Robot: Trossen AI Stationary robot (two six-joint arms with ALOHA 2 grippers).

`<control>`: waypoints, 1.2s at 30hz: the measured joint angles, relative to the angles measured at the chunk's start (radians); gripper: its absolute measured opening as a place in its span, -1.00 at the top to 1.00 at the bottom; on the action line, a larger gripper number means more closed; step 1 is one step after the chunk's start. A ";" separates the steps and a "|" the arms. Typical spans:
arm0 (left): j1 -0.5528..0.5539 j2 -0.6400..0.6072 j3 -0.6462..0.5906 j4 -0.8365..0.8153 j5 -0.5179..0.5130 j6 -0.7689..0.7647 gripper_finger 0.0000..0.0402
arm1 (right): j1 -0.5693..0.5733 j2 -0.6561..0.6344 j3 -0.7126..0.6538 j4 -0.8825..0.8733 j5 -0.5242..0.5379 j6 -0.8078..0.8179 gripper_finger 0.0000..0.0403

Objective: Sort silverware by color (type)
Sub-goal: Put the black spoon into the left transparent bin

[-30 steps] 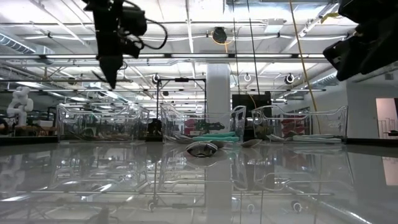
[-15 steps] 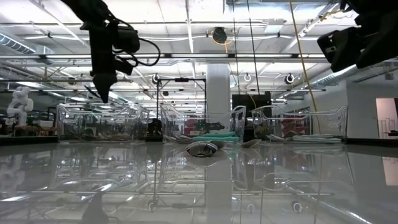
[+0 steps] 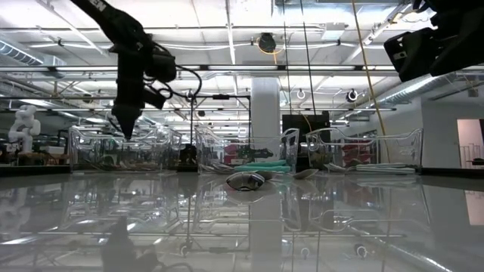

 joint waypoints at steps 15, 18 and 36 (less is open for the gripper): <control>0.068 0.129 0.000 0.052 -0.008 -0.009 0.85 | 0.000 0.000 0.000 -0.012 0.000 0.004 0.20; 0.079 0.147 0.000 0.056 -0.020 -0.010 0.85 | 0.000 0.000 0.000 -0.012 0.000 0.000 0.20; 0.072 0.167 0.002 0.077 -0.050 -0.098 0.62 | 0.000 0.000 0.000 -0.015 0.000 0.003 0.20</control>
